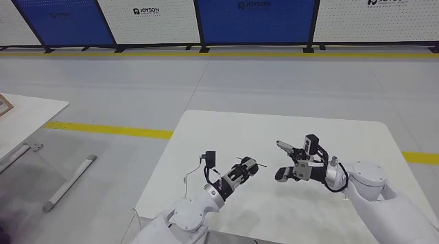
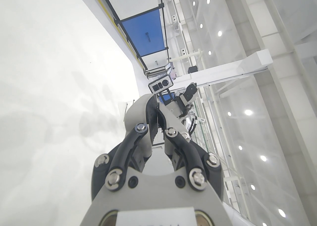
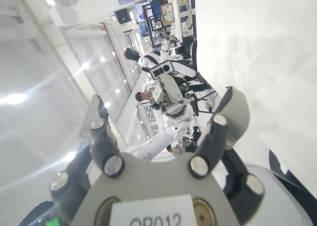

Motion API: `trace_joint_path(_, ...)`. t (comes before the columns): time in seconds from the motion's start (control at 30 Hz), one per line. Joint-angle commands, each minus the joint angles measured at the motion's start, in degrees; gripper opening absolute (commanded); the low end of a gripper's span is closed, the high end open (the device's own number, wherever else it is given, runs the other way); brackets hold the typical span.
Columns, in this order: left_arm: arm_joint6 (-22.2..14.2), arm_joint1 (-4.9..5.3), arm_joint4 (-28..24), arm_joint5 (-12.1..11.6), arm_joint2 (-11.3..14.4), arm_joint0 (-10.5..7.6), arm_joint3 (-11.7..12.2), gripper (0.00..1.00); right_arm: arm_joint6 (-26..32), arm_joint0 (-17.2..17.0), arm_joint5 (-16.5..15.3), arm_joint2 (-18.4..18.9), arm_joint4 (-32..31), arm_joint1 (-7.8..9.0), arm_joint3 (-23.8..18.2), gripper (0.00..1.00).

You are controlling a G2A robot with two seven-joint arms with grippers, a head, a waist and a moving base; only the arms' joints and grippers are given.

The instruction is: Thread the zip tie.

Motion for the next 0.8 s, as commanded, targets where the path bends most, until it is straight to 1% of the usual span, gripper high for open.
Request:
trace_joint_path(0.0,-1.0,-0.07,-1.7,1.3,-0.4,-0.43,0.0,0.00,-0.8,0.7,-0.6,-0.9,-6.7,0.08,-0.8,1.00)
trace_joint_path(0.07,-2.8,-0.11,-4.1,3.1,-1.1,-1.22,0.0,0.00,-0.2,1.1,-2.6,-1.5,-11.1,0.06,-1.0,1.00)
trace_joint_path(0.13,-4.9,-0.10,-5.7,4.8,-1.4,-1.77,0.1,0.00,-0.9,1.2,-5.3,-1.6,-13.8,0.00,-1.0,1.00)
trace_joint_path(0.17,-6.3,-0.03,-5.5,5.6,-1.5,-2.14,0.1,0.00,-0.5,0.9,-6.5,-1.7,-14.4,-0.05,-1.1,1.00)
trace_joint_path(0.2,-6.7,0.03,-4.9,5.8,-1.8,-2.37,0.1,0.00,-0.5,0.9,-6.5,-1.7,-14.4,-0.05,-1.1,1.00)
trace_joint_path(0.43,-6.7,0.03,-4.9,5.8,-1.8,-2.37,0.1,0.00,-0.8,0.6,-6.8,-1.6,-14.3,-0.06,-1.3,1.00)
trace_joint_path(0.47,-6.7,0.01,-4.8,5.7,-1.7,-2.36,0.1,0.00,-1.1,0.2,-7.5,-1.2,-13.9,-0.07,-1.7,1.00)
trace_joint_path(0.53,-6.5,-0.09,-4.3,5.3,-1.5,-2.43,0.1,0.00,0.3,-0.8,-9.7,-0.2,-12.6,0.04,-1.6,1.00)
trace_joint_path(0.57,-6.1,-0.17,-4.5,4.9,-1.5,-2.45,0.2,0.00,1.1,-1.0,-10.0,0.2,-12.2,0.07,-1.4,1.00)
trace_joint_path(0.6,-6.0,-0.23,-4.5,4.7,-1.4,-2.50,0.3,0.00,1.6,-1.2,-10.3,0.5,-11.7,0.07,-1.2,0.57)
trace_joint_path(0.63,-6.0,-0.28,-4.5,4.6,-1.4,-2.57,0.4,0.00,2.1,-1.3,-10.3,0.7,-11.5,0.05,-1.0,0.40)
trace_joint_path(0.67,-5.9,-0.35,-4.6,4.3,-1.4,-2.61,0.5,0.00,2.2,-1.2,-10.1,0.7,-12.0,0.00,-0.7,0.37)
trace_joint_path(0.73,-5.7,-0.43,-4.4,4.1,-1.3,-2.63,0.6,0.00,2.1,-1.2,-9.9,0.6,-12.2,-0.17,-0.7,0.25)
trace_joint_path(0.77,-5.6,-0.48,-4.3,4.1,-1.3,-2.61,0.6,0.00,2.3,-1.2,-9.7,0.6,-12.3,-0.29,-0.6,0.22)
